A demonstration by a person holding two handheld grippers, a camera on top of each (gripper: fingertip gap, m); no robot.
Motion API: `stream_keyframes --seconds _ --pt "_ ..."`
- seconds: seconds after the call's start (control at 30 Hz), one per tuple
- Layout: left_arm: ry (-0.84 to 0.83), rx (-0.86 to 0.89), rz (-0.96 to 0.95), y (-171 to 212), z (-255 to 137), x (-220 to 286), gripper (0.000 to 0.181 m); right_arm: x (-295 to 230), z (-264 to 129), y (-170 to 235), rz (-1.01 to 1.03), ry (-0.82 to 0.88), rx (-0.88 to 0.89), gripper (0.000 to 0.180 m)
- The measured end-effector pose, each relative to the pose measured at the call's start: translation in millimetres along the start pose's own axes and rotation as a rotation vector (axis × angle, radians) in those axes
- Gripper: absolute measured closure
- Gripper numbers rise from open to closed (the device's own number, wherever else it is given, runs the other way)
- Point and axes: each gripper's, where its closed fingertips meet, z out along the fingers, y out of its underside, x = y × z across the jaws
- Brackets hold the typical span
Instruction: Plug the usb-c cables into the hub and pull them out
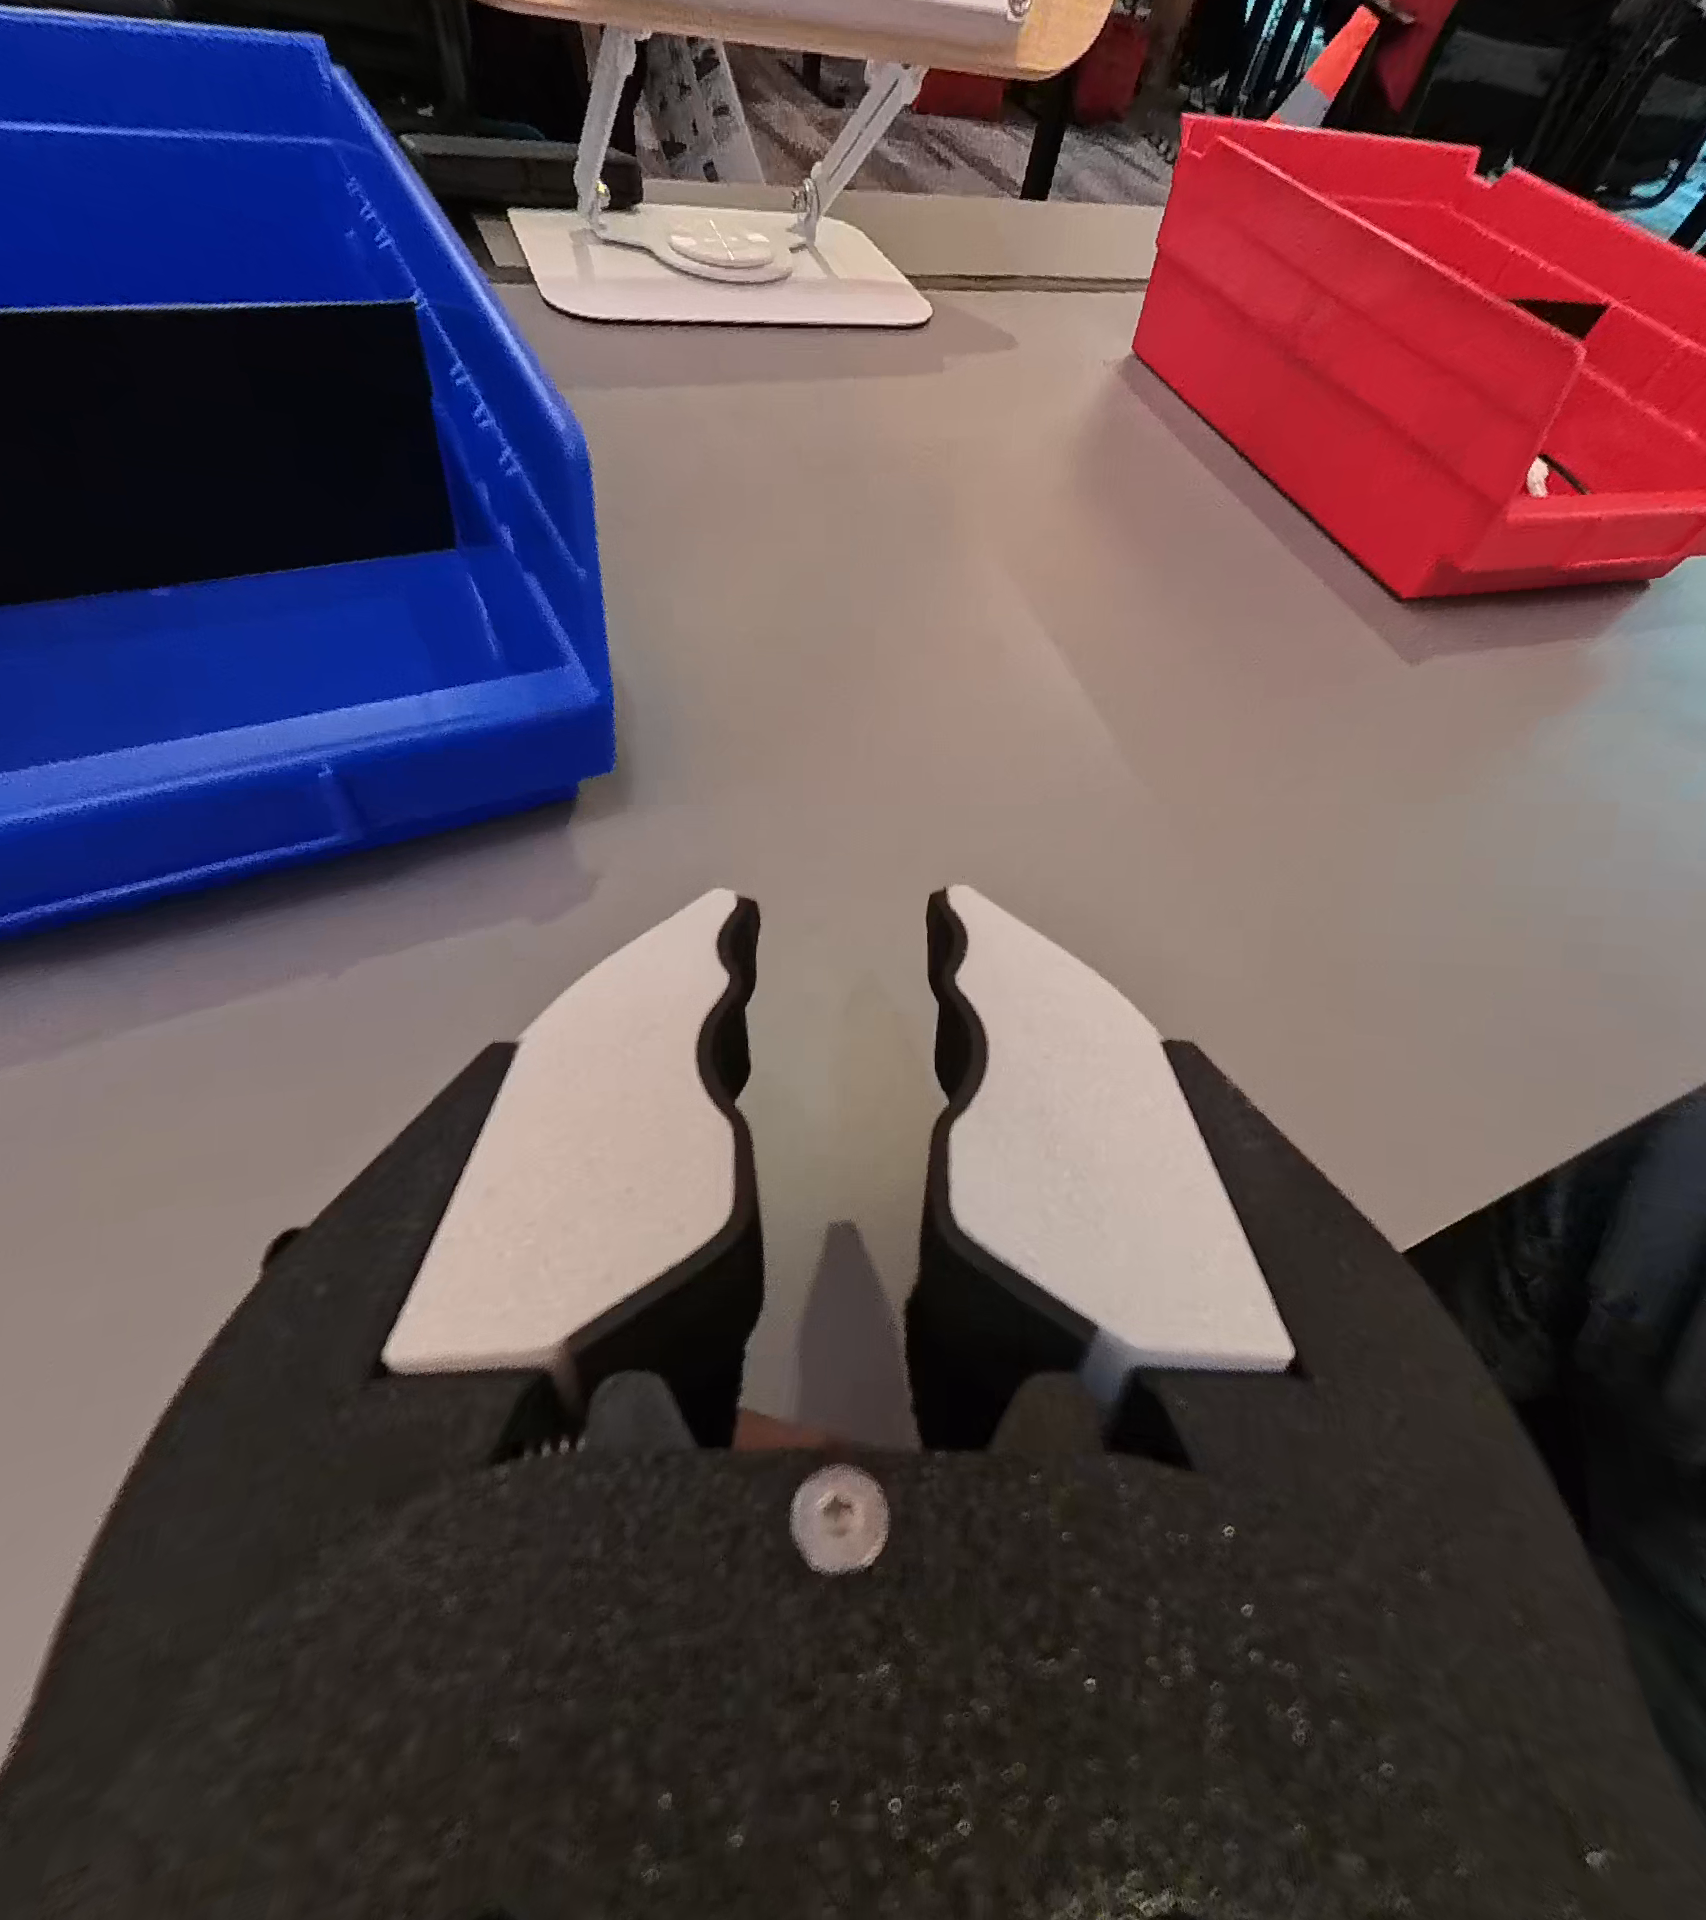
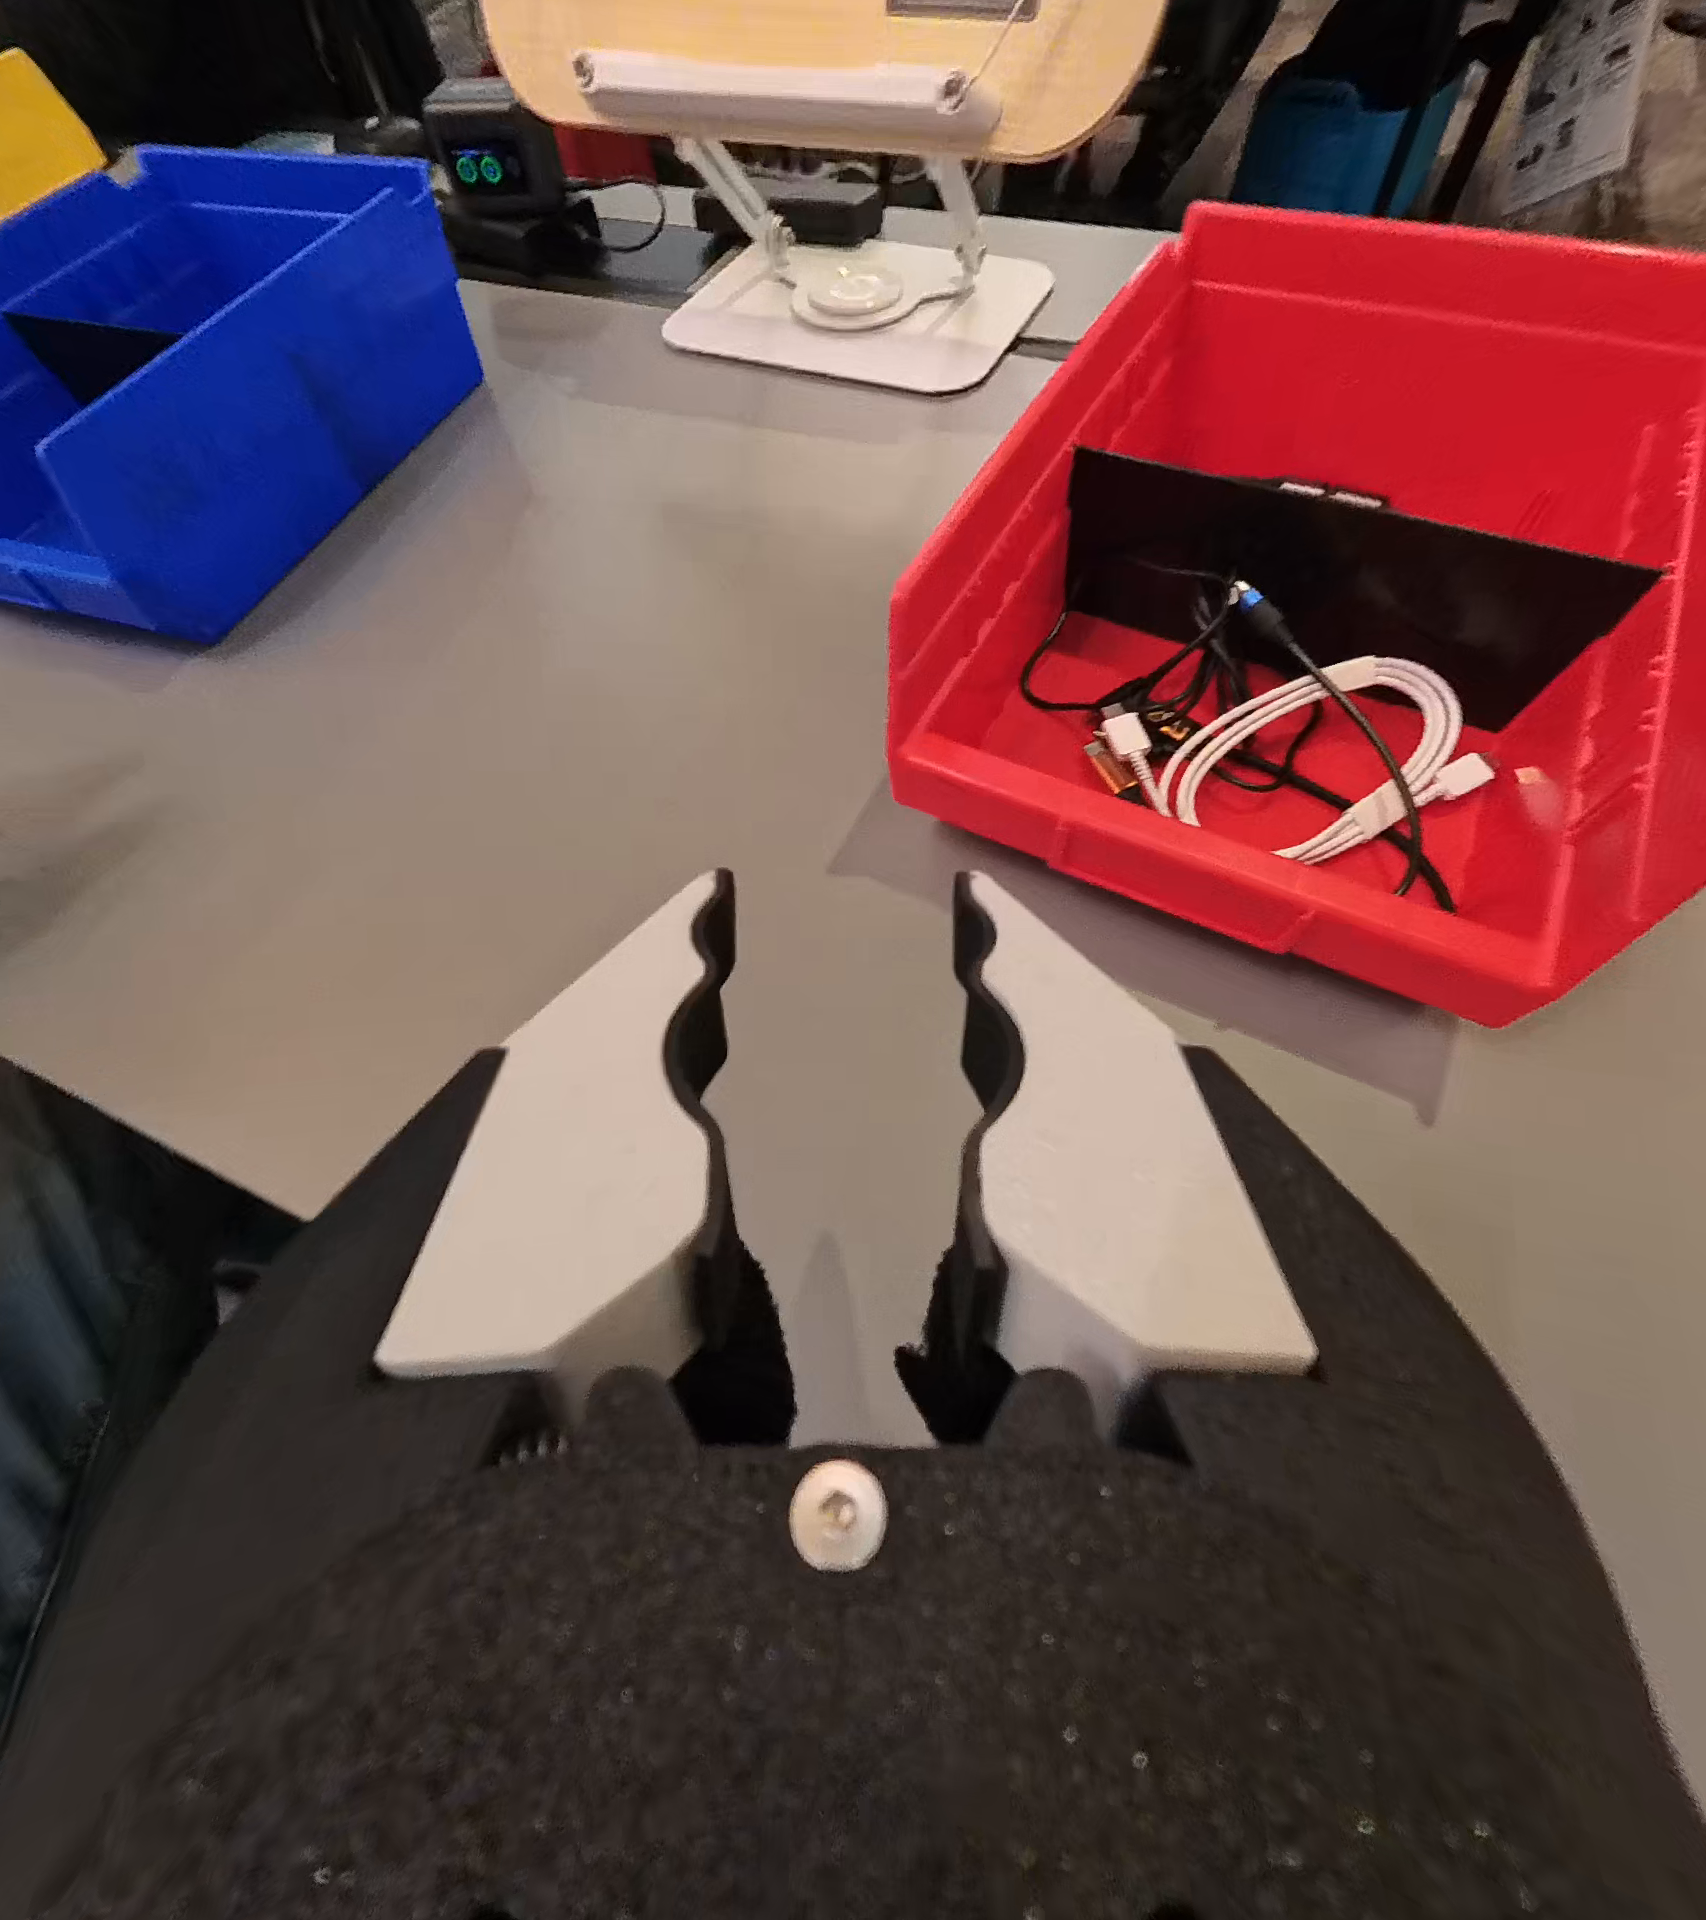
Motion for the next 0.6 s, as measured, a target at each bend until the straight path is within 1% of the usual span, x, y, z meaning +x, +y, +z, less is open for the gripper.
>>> stream_keyframes --seconds 0.1,0.17,0.23,0.3,0.37,0.43,0.5,0.6 --pt "-0.001 0.003 -0.004 5 -7 -2 0.149 13 5 -5 0.051 0.014 0.04 0.137" --pt "-0.002 0.014 -0.007 9 -18 -1 0.149 27 11 -9 0.061 0.052 0.052 0.135" --pt "-0.042 0.025 0.027 14 -29 -6 0.148 37 22 -17 0.057 0.082 0.076 0.135" --pt "-0.117 0.044 0.084 14 -38 -19 0.147 32 40 -30 0.043 0.064 0.118 0.133" --pt "-0.175 0.077 0.118 4 -41 -32 0.147 14 63 -33 -0.009 0.012 0.107 0.13" --pt "-0.172 0.123 0.086 -14 -33 -40 0.147 0 91 -34 -0.062 -0.006 0.075 0.13" --pt "-0.107 0.154 0.036 -26 -15 -38 0.147 -2 122 -40 -0.051 0.027 0.041 0.13" --pt "-0.037 0.104 0.062 -27 15 -22 0.144 11 159 -19 0.018 0.128 -0.154 0.123"
